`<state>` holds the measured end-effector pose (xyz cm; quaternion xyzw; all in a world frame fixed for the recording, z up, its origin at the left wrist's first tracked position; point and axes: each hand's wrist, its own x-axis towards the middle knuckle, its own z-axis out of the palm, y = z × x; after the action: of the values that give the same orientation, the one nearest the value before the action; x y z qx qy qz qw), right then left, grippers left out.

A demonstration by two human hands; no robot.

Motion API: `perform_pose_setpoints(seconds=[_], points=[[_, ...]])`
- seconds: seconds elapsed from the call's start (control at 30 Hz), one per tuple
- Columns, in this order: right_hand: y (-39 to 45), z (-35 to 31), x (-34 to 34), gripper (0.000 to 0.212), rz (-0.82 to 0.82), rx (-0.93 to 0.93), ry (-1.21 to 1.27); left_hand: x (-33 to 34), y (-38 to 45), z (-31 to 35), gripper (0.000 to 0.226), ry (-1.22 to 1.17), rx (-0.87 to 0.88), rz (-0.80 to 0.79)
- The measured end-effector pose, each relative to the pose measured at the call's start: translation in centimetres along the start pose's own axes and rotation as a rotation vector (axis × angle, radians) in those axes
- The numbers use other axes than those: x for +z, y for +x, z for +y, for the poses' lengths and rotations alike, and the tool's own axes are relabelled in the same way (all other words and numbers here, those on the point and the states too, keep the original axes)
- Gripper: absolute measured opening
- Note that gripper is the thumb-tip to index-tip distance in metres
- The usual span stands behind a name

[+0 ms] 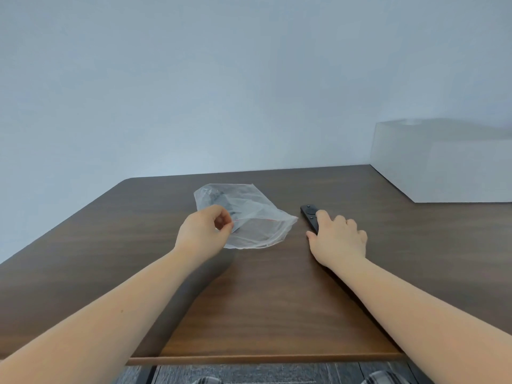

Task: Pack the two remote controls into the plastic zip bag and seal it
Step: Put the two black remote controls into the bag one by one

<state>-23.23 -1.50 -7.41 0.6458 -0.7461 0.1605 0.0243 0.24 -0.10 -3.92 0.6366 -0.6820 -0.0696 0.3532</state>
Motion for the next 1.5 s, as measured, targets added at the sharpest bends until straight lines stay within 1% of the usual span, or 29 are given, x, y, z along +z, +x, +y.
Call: perform_pose_setpoints(seconds=[0.1, 0.23, 0.3, 0.43, 0.5, 0.57, 0.63, 0.67, 0.8, 0.9, 1.1, 1.27, 1.4, 1.5], points=[[0.1, -0.2, 0.0, 0.032, 0.023, -0.038, 0.064, -0.1, 0.0, 0.0, 0.002, -0.01, 0.007, -0.007], [0.3, 0.0, -0.1, 0.029, 0.024, -0.044, 0.225, -0.2, -0.1, 0.1, 0.008, 0.005, 0.008, -0.022], [0.3, 0.1, -0.3, 0.028, 0.079, -0.076, 0.3, -0.2, 0.0, 0.2, 0.008, 0.023, 0.006, -0.04], [-0.8, -0.8, -2.4, 0.017, 0.237, -0.173, 0.569, -0.2, 0.2, 0.3, 0.008, 0.044, -0.025, -0.04], [-2.5, -1.9, -4.3, 0.01, 0.257, -0.25, 0.732, -0.2, 0.4, 0.5, 0.008, 0.042, -0.061, -0.009], [-4.6, -3.0, -5.7, 0.008, 0.254, -0.362, 0.8, -0.2, 0.6, 0.7, 0.009, 0.018, -0.107, 0.036], [-6.8, -3.8, -6.4, 0.008, 0.199, -0.463, 0.762, -0.2, 0.7, 0.7, 0.009, -0.008, -0.137, 0.077], [-7.6, -4.0, -6.5, 0.009, 0.159, -0.481, 0.711, -0.3, 0.7, 0.7, 0.01, -0.019, -0.141, 0.091], [-8.5, -3.9, -5.3, 0.015, 0.093, -0.425, 0.523, -0.6, 0.5, 0.9, 0.008, -0.037, -0.114, 0.115], [-7.1, -3.9, -4.3, 0.02, 0.101, -0.37, 0.416, -0.7, 0.4, 1.0, 0.009, -0.039, -0.102, 0.107], [-4.2, -7.0, -2.4, 0.012, 0.127, -0.406, 0.273, -0.7, -0.3, 1.6, 0.01, 0.024, 0.031, 0.032], [-2.7, -8.7, -0.6, 0.022, 0.119, -0.411, 0.106, -1.0, -0.5, 1.5, 0.01, 0.022, 0.038, 0.042], [-2.6, -8.9, 0.3, 0.03, 0.097, -0.435, 0.062, -1.2, -0.4, 1.3, 0.011, 0.028, 0.055, 0.033], [-2.7, -8.4, -0.6, 0.033, 0.136, -0.461, 0.102, -1.2, -0.4, 1.0, 0.012, 0.067, 0.097, 0.015]])
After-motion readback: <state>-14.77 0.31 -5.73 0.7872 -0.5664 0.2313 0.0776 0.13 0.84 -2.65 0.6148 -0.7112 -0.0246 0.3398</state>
